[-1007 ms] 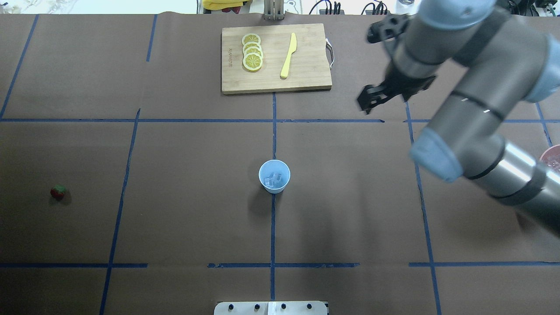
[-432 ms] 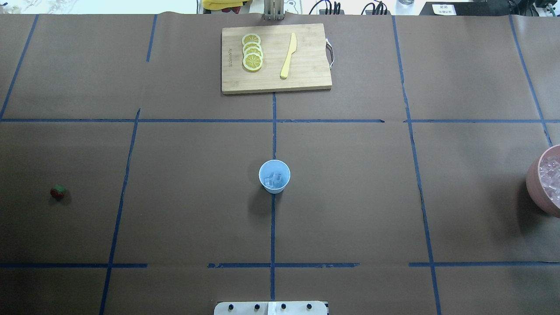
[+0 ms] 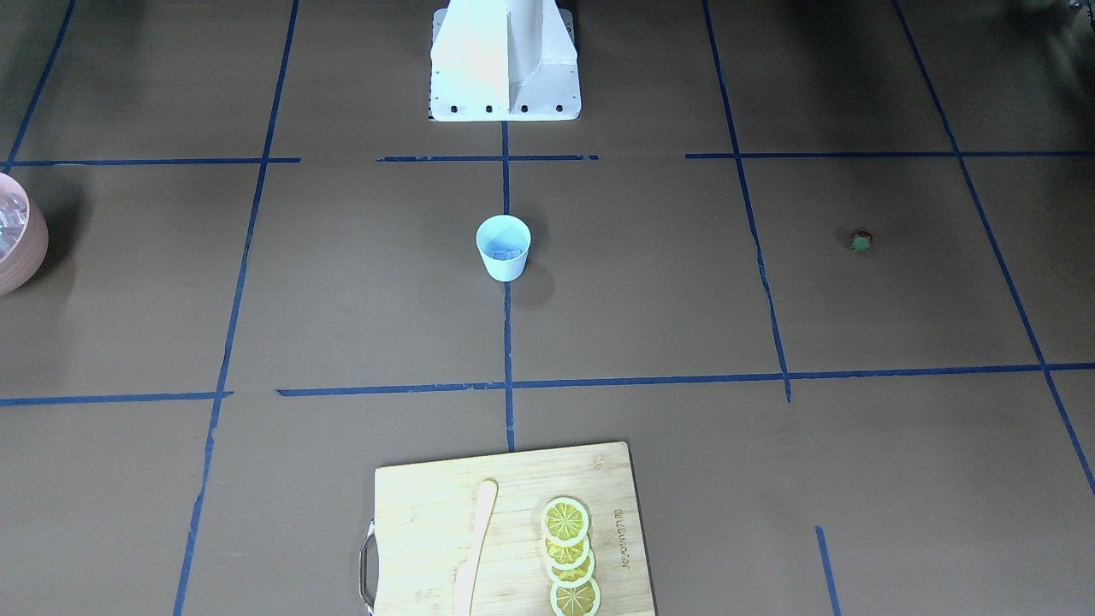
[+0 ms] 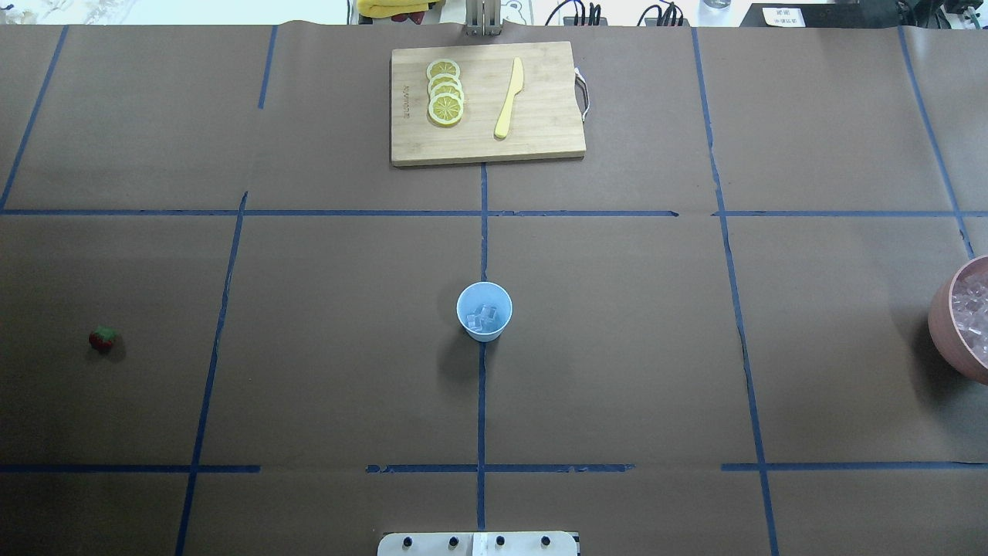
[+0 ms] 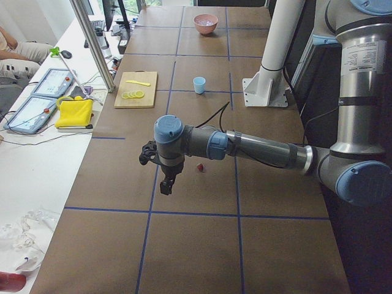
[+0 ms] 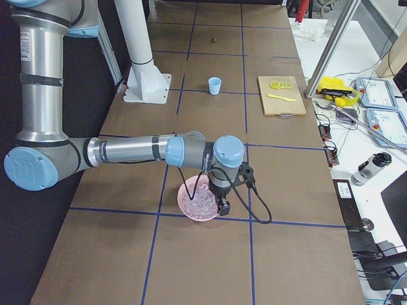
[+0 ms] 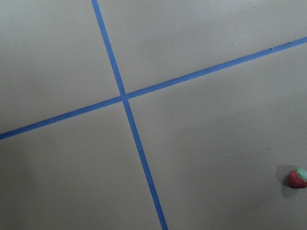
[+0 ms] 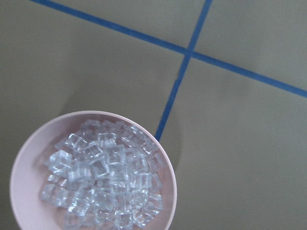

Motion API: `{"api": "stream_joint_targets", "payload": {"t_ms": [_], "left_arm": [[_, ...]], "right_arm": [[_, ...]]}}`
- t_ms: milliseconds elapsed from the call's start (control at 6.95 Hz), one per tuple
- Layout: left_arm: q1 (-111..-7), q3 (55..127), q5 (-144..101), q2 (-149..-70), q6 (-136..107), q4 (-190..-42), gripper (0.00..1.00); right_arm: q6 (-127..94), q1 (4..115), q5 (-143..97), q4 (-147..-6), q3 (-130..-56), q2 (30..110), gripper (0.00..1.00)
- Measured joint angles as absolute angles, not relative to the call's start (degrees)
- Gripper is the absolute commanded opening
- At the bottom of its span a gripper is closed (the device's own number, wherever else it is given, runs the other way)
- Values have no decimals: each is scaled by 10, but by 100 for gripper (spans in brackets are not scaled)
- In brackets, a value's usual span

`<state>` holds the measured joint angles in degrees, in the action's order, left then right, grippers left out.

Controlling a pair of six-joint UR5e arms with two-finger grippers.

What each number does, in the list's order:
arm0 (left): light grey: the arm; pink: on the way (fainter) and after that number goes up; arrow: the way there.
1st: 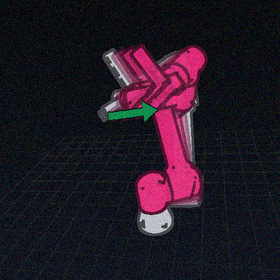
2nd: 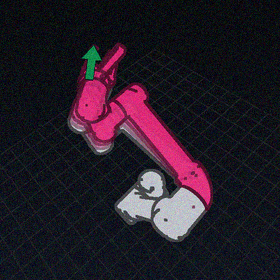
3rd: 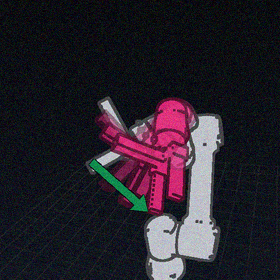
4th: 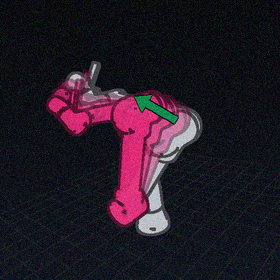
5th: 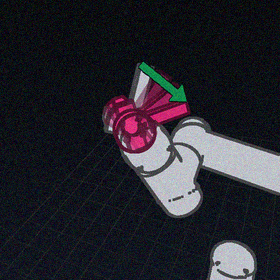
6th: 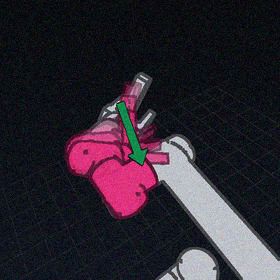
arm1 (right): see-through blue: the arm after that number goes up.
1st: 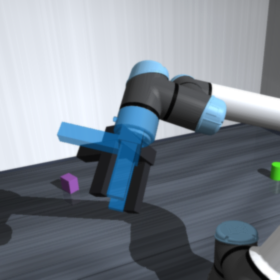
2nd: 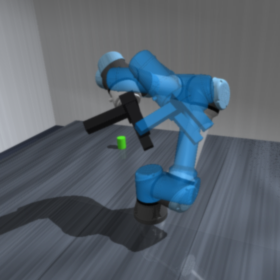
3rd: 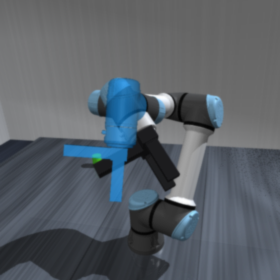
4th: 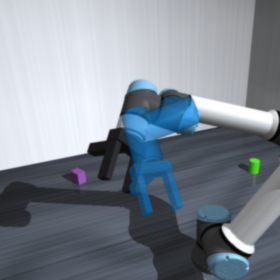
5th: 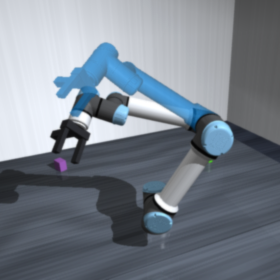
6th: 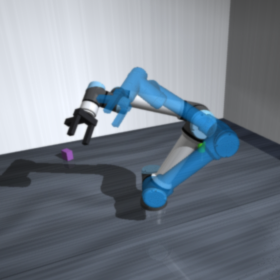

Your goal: Put ice and strawberries in cup

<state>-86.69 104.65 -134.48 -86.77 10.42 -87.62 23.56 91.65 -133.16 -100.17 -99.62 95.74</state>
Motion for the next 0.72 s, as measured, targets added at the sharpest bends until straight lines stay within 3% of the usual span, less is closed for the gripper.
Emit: {"api": "stream_joint_targets", "payload": {"t_ms": [288,719], "left_arm": [[-846,1065,-1347,-864,58,-900,100],[-738,1085,-1348,-830,-169,-986,100]], "right_arm": [[203,924,-1331,-933,-956,973,99],[186,925,-1331,-913,-956,975,99]]}}
